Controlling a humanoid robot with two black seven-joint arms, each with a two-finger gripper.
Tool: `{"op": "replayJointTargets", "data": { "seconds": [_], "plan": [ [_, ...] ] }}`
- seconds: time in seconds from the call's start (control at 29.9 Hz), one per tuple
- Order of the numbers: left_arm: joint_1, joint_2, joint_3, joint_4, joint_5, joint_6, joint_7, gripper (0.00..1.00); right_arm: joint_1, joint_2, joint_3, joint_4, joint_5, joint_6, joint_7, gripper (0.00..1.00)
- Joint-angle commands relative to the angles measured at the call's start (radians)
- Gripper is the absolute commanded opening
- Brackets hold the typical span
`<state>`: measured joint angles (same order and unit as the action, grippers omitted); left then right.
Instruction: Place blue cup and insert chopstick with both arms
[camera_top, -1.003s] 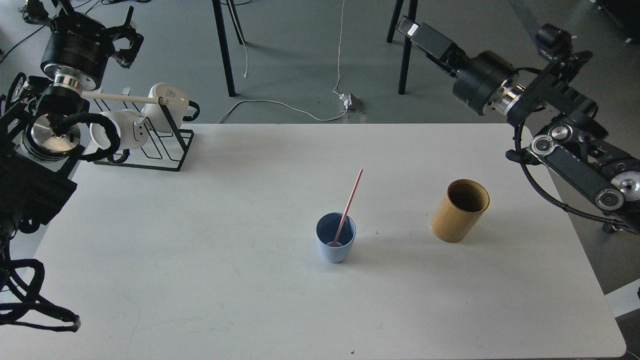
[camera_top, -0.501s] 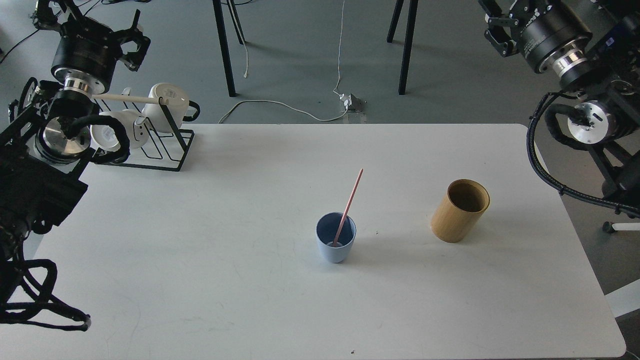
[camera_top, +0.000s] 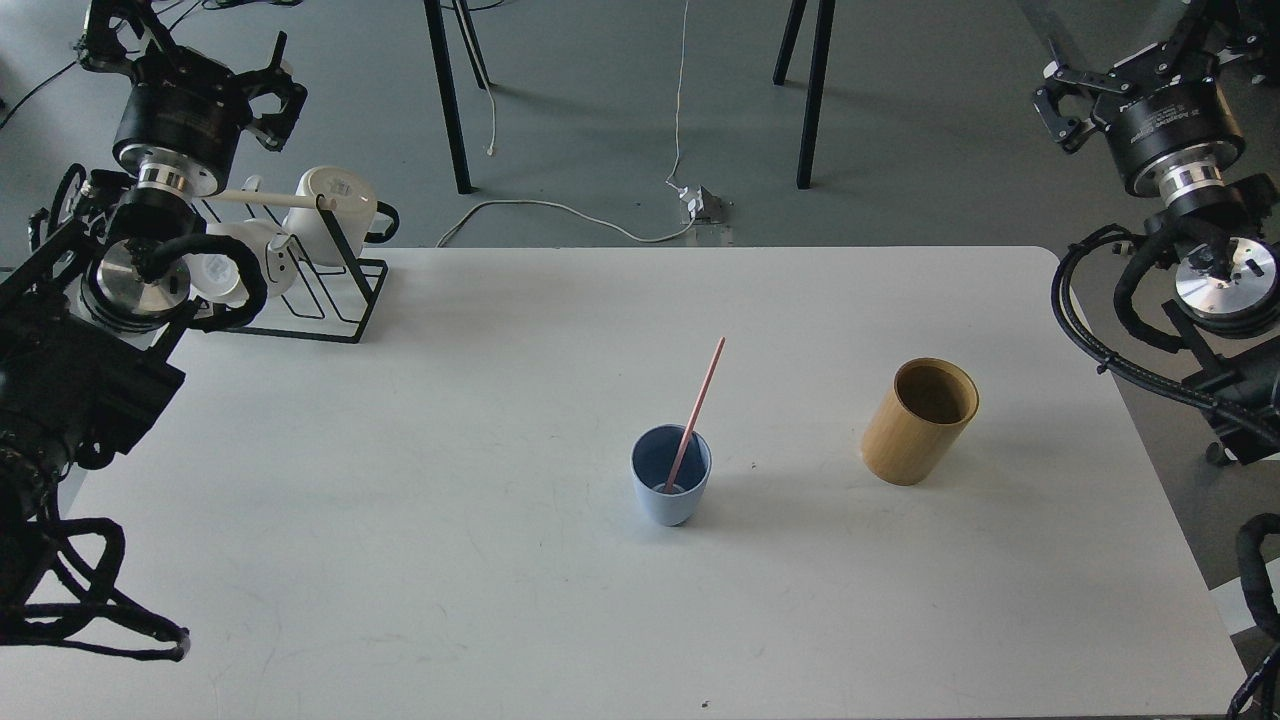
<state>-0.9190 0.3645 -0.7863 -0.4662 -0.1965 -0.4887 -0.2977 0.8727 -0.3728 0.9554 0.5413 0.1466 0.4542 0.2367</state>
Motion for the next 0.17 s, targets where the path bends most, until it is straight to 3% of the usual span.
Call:
{"op": "replayJointTargets", "data": {
  "seconds": [0.0, 0.13],
  "plan": [
    [-0.003, -0.016, 0.001, -0.008, 0.002, 0.0, 0.0, 1.0, 0.0, 0.037, 0.037, -0.04, 0.007, 0.014, 0.0, 1.0],
    [-0.004, -0.016, -0.001, -0.006, 0.0, 0.0, -0.008, 1.0, 0.008, 0.037, 0.019, -0.024, 0.005, 0.023, 0.0, 1.0]
  ]
}}
